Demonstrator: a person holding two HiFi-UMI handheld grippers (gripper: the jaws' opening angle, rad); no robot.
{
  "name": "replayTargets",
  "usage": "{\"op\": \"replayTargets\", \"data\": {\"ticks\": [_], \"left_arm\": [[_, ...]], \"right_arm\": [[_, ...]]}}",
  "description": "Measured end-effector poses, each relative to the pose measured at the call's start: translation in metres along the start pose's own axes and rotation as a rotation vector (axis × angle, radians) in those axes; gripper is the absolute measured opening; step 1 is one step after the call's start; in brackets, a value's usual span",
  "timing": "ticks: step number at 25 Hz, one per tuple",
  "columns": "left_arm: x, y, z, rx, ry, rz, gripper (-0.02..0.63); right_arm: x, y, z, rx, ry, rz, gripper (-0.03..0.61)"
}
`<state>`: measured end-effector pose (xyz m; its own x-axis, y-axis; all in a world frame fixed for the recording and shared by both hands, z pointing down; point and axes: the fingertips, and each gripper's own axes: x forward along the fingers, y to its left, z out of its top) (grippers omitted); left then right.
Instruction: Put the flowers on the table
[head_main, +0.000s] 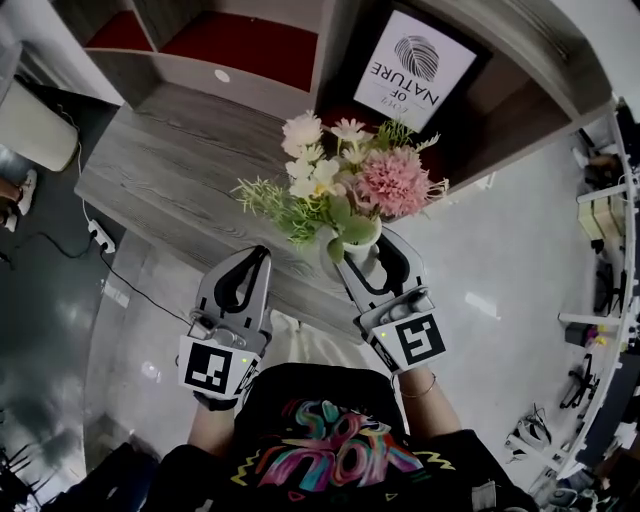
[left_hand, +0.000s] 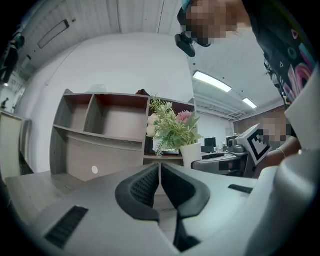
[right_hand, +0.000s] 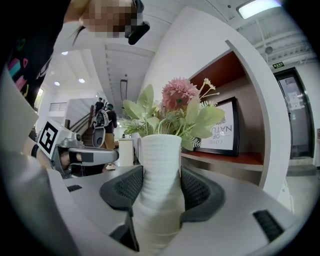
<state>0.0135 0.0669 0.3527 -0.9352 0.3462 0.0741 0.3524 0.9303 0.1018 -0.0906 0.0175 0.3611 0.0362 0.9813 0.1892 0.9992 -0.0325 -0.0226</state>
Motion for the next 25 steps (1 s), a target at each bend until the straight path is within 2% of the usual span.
{"op": "replayTargets", "data": {"ticks": [3,8,11,13,25], "left_arm": [[-0.001,-0.003,0.002,0.000,-0.006,-0.006,0.034],[0.000,-0.005,0.005,-0.022,-0.021,0.004,0.034],[0.001,-0.007,0.003,-0.005,-0.010,-0.006,0.034],[0.001,-0.007,0.006,-0.029,-0.010,0.014,0.034],[0.006,-0.008,0.012,-0.040,0.021,0.032,0.034]], "right_arm": [[0.001,0.000,0.005,0.020,-0.042,-0.025,0.250],[0.001,0.002,-0.006,0.013,-0.035,-0.033,0.249],[0.005,0.005,-0.001,0.038,-0.071,-0.033,0.249],[0.007,0.006,0.001,0.055,-0.084,-0.033,0.249],[0.008,0.005,-0.011,0.059,-0.050,-0.022,0.249]]}}
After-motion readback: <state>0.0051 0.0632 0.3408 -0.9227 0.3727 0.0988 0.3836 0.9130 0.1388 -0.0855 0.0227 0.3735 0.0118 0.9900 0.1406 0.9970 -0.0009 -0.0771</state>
